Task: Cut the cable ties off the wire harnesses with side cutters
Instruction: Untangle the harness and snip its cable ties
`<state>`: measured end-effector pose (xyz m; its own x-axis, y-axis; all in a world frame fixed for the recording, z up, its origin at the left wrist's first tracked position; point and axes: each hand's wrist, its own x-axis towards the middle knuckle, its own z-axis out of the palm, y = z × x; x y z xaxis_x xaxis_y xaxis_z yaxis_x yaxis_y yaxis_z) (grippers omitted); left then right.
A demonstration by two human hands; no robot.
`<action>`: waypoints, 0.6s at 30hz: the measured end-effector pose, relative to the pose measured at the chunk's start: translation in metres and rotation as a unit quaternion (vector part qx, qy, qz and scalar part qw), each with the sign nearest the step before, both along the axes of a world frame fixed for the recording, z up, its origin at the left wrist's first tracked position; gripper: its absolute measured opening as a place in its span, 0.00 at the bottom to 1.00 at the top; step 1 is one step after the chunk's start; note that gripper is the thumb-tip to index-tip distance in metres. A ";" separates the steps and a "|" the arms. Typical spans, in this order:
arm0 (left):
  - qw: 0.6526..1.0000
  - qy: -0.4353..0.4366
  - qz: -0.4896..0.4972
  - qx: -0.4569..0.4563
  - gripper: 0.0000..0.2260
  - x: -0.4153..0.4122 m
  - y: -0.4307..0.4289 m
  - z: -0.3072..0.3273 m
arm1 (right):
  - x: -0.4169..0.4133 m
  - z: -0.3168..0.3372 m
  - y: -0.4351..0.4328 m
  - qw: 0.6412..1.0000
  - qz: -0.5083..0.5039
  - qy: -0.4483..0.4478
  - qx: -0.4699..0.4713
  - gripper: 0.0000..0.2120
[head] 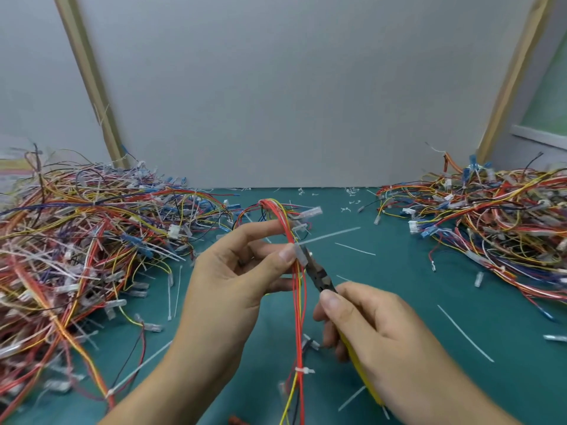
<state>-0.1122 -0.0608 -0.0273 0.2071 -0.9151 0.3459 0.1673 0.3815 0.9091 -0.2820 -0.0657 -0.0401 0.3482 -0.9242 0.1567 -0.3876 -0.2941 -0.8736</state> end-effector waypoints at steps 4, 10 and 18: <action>1.000 0.002 0.006 -0.005 0.10 -0.001 0.001 0.002 | 0.001 0.000 0.002 1.000 0.001 -0.008 0.000 0.21; 1.000 0.006 0.006 0.000 0.10 -0.001 0.002 0.001 | 0.001 0.000 0.003 1.000 0.001 -0.008 -0.013 0.25; 1.000 0.008 -0.005 -0.009 0.10 -0.001 0.002 0.001 | 0.000 -0.001 0.003 1.000 -0.001 -0.004 -0.018 0.25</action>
<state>-0.1135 -0.0585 -0.0262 0.2042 -0.9104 0.3599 0.1849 0.3969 0.8991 -0.2819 -0.0627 -0.0412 0.3456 -0.9183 0.1929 -0.3805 -0.3251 -0.8658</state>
